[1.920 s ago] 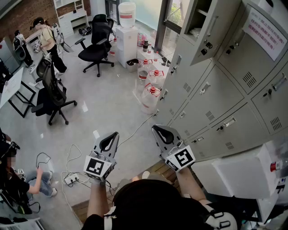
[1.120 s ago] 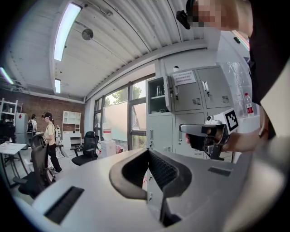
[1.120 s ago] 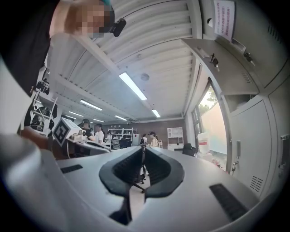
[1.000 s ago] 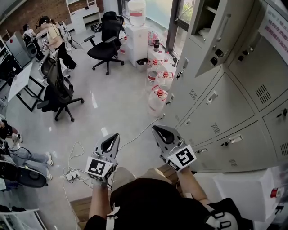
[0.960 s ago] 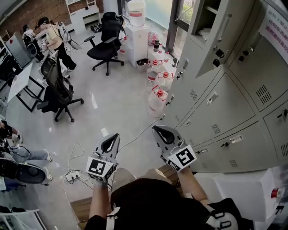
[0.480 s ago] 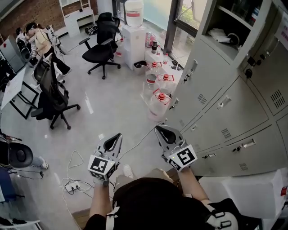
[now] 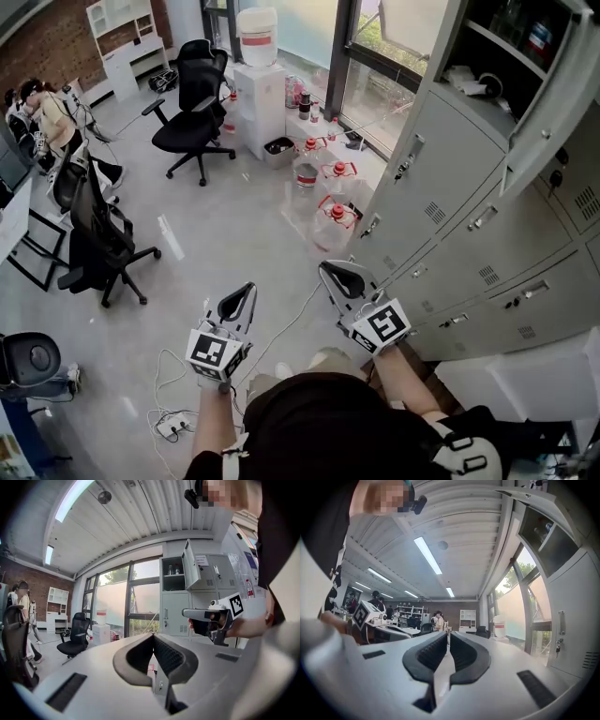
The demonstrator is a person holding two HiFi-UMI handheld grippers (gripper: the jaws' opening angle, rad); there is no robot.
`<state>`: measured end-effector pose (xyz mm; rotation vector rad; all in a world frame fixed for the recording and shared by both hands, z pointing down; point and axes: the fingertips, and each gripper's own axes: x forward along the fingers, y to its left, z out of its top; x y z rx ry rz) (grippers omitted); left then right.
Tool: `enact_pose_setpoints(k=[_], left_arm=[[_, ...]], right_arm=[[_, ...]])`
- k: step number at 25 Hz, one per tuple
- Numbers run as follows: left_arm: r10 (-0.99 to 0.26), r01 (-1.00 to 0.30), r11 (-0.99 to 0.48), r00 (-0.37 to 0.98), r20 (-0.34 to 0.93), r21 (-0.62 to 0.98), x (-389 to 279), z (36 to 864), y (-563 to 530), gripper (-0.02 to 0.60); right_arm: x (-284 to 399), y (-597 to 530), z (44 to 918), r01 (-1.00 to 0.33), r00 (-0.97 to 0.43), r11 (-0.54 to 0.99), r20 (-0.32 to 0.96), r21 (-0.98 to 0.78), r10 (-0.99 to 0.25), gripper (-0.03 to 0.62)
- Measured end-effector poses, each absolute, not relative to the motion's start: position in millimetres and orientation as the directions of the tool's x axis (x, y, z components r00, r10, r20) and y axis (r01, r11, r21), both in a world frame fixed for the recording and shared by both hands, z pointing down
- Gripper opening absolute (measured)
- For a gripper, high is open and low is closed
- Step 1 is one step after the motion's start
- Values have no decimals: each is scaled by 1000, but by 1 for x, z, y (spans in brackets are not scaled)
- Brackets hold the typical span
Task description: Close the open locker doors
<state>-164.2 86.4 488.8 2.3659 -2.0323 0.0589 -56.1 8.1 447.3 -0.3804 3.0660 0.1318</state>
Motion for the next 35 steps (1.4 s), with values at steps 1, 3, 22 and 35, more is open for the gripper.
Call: enact_pose_setpoints(k=[1, 3, 22, 35], left_arm=[[-985, -986, -167, 167, 40, -7, -169, 489, 82, 8], [-980, -980, -198, 197, 37, -8, -176, 490, 73, 8], [-842, -842, -539, 539, 24, 24, -75, 488, -80, 8], [-719, -719, -695, 695, -3, 7, 39, 472, -169, 8]], right_arm=[[-59, 5, 446, -263, -964, 961, -62, 80, -259, 31], [-62, 0, 445, -300, -953, 950, -67, 83, -295, 31], [74, -105, 431, -651, -759, 757, -89, 63, -645, 32], [195, -150, 401, -780, -624, 623, -154, 60, -766, 32]])
